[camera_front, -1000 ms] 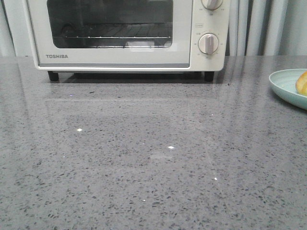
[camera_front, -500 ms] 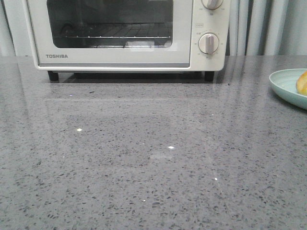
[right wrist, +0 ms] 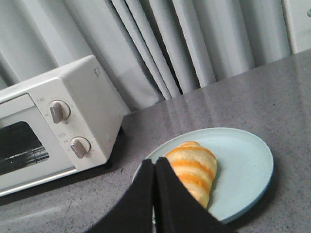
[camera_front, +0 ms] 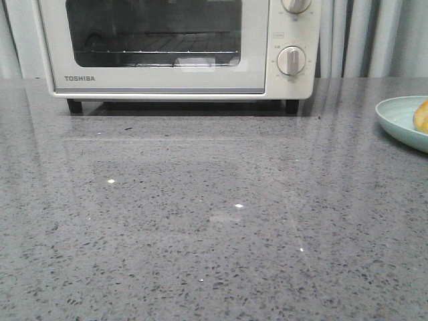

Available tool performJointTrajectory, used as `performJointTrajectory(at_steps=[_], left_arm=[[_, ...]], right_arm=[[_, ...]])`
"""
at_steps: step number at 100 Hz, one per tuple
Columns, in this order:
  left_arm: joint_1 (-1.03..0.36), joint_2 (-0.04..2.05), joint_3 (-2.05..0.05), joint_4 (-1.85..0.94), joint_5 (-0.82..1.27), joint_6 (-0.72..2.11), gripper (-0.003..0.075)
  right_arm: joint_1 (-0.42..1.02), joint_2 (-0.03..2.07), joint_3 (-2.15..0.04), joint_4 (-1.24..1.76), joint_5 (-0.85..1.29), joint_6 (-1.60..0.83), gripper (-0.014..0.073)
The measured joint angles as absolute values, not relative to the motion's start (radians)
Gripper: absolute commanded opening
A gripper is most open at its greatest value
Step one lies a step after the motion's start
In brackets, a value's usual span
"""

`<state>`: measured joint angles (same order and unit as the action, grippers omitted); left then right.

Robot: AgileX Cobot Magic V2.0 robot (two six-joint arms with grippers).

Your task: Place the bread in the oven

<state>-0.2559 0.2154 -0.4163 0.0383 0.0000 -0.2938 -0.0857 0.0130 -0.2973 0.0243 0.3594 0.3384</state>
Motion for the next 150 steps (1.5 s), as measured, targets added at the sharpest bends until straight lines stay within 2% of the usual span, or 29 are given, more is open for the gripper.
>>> performJointTrajectory(at_steps=[23,37,60,90,150], left_arm=[[-0.438,0.408,-0.491,0.07,-0.035,-0.294,-0.0022],[-0.497,0.549,-0.551,0.071,-0.057,-0.294,-0.0022],[-0.506,0.794,-0.673,0.071,-0.089,-0.294,-0.0022],[-0.506,1.065,-0.848,0.071,-0.142,-0.294,-0.0022],[-0.506,1.44,-1.118,0.071,-0.107,-0.296,-0.0022]], right_arm=[[-0.086,0.116,-0.442,0.028,0.557,0.265,-0.0069],[-0.086,0.189,-0.532,0.066,0.651,0.193,-0.0069],[-0.086,0.27,-0.634,0.153,0.751,0.096,-0.0069],[-0.086,0.283,-0.647,0.194,0.813,0.064,-0.0069],[-0.086,0.283,-0.651,0.2,0.822,0.058,-0.0069]])
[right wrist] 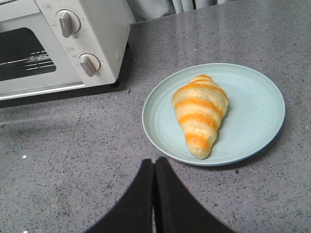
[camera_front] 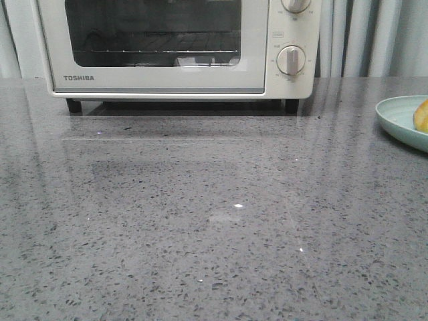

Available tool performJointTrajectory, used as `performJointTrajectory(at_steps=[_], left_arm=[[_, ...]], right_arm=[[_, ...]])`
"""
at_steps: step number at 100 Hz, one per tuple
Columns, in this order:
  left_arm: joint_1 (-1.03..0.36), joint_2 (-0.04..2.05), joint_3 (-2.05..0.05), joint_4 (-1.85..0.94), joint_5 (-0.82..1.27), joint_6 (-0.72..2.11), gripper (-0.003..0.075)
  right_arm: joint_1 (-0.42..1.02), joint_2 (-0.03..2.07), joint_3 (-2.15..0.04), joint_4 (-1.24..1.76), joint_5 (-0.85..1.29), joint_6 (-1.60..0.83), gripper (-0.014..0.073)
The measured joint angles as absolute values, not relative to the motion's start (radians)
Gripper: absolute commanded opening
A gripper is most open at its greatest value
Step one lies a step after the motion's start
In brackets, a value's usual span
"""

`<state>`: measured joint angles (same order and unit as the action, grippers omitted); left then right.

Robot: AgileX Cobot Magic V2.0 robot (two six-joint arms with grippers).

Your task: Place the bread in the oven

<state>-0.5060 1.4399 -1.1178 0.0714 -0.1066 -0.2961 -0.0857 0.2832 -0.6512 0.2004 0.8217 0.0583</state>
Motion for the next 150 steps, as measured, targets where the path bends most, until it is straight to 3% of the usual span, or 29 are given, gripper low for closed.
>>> performJointTrajectory(at_steps=[49,94,150], left_arm=[[-0.418,1.516,-1.16,0.071,-0.098,-0.296,-0.0022],[-0.425,1.53,-1.156,0.075,-0.08,-0.296,-0.0022],[-0.522,1.345,-0.761,0.024,-0.305,-0.298,-0.0022]], right_arm=[[-0.086,0.283,-0.664,0.2,0.822,0.058,-0.0069],[-0.086,0.283,-0.664,0.201,0.822,0.056,-0.0069],[-0.086,0.283,-0.664,0.201,0.822,0.056,-0.0069]])
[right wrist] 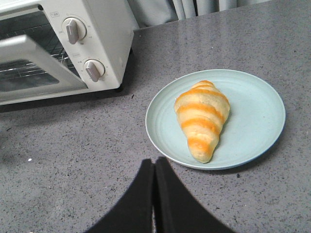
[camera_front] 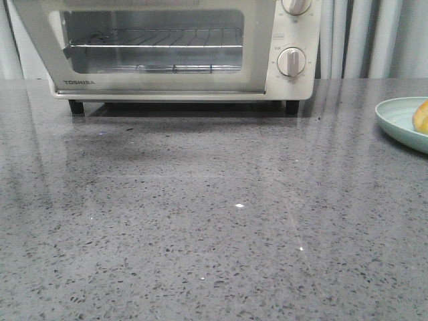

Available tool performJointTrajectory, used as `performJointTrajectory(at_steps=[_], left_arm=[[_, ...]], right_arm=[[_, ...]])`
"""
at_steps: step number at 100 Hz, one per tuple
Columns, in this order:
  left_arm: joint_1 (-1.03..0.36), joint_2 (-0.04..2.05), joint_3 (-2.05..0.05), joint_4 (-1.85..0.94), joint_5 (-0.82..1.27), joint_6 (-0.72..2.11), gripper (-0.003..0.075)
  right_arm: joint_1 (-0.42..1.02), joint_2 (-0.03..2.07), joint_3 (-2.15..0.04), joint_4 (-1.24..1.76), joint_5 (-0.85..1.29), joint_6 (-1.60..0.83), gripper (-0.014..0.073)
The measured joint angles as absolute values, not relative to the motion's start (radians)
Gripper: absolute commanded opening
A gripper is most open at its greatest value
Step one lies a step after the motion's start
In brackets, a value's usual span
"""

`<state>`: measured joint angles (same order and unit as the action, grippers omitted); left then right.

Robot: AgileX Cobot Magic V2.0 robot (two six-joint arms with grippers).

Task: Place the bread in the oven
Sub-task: 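Pull the oven door down and open with the left gripper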

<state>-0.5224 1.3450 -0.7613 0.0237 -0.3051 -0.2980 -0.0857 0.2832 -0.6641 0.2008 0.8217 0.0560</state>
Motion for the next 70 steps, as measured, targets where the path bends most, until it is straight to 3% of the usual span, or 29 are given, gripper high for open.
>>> performJointTrajectory(at_steps=[22,39,57,64,70], left_arm=[[-0.665,1.169,-0.603,-0.028,-0.035,-0.305,-0.0022],[-0.759,0.949,-0.603,-0.017,0.007,-0.306,-0.0022],[-0.769,0.746,-0.618,0.043,0.086,-0.308,-0.0022],[-0.767,0.681,-0.632,0.061,0.128,-0.308,-0.0022],[-0.76,0.629,-0.643,0.072,0.167,-0.308,-0.0022]], right_arm=[[-0.086,0.283,-0.664,0.203,0.838,0.056,-0.0069],[-0.086,0.283,-0.664,0.203,0.876,0.056,-0.0069],[-0.086,0.323,-0.664,0.203,0.876,0.056,-0.0062],[-0.086,0.364,-0.664,0.203,0.876,0.056,-0.0013],[-0.086,0.406,-0.664,0.203,0.876,0.056,0.0085]])
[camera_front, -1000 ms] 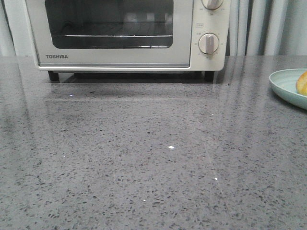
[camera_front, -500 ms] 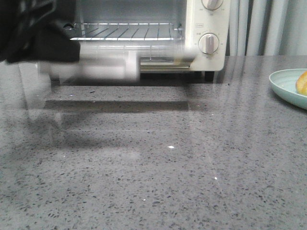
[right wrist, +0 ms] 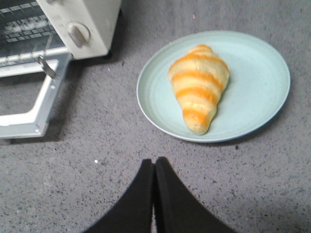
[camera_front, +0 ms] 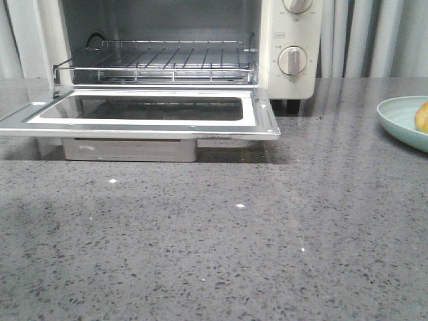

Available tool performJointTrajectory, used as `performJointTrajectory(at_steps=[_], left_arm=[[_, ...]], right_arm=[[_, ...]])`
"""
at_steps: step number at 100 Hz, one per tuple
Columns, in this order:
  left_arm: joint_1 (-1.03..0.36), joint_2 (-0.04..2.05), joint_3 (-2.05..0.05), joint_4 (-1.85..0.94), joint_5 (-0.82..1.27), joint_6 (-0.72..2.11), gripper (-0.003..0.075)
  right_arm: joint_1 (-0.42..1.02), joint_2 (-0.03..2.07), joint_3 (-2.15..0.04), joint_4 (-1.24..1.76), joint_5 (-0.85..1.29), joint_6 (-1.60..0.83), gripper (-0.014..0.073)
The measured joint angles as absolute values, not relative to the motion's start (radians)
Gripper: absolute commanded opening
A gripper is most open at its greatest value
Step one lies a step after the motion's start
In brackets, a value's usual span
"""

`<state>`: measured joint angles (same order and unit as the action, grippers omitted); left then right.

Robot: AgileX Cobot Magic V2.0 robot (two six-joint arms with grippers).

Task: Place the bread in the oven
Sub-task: 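Pull the oven door down and open with the left gripper, then lower the right gripper over the bread roll on the plate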

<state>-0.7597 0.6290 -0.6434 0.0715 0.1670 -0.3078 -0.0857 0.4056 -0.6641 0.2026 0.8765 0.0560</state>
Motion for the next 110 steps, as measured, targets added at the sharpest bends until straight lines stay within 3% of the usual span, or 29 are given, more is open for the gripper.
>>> performJointTrajectory(at_steps=[13,20,75,110], left_arm=[[-0.749,0.546,-0.666,0.097,0.231,-0.308,-0.0022],[-0.749,0.508,-0.679,0.101,0.252,-0.308,-0.0022],[-0.749,0.402,-0.692,0.11,0.414,-0.308,-0.0022],[-0.749,0.401,-0.692,0.111,0.43,-0.308,-0.0022]], right_arm=[[-0.086,0.506,-0.669,0.203,0.875,0.056,0.0343],[-0.086,0.566,-0.688,0.203,0.871,0.056,0.0412],[-0.086,1.192,-1.184,0.152,1.005,0.056,0.0414],[-0.086,1.462,-1.274,0.085,1.048,0.056,0.0414]])
